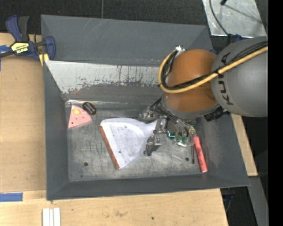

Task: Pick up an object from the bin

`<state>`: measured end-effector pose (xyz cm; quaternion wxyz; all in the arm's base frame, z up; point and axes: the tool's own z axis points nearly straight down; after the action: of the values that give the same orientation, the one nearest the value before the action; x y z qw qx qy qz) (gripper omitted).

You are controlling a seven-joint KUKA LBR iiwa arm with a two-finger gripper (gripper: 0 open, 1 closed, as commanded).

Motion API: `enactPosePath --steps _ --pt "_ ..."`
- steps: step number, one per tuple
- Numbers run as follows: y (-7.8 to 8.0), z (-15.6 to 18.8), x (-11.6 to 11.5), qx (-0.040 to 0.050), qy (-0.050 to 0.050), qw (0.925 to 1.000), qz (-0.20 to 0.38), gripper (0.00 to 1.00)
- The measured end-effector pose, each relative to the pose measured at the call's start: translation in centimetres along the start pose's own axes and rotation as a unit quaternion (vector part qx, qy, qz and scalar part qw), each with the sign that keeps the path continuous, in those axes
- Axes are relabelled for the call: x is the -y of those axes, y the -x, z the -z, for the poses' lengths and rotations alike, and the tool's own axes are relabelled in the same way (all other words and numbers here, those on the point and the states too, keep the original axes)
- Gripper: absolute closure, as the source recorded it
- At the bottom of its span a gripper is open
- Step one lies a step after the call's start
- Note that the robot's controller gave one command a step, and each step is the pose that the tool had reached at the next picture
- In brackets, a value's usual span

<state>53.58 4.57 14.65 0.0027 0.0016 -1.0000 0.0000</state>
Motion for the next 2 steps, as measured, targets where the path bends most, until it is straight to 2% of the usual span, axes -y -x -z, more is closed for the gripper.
enactPosePath --steps 1,2 --pt "0.2 0.5 0.0 0.0042 0.0 1.0 -0.001 0.0" --pt "3.7 -1.1 3.8 0.0055 0.0 0.9952 0.098 0.0"
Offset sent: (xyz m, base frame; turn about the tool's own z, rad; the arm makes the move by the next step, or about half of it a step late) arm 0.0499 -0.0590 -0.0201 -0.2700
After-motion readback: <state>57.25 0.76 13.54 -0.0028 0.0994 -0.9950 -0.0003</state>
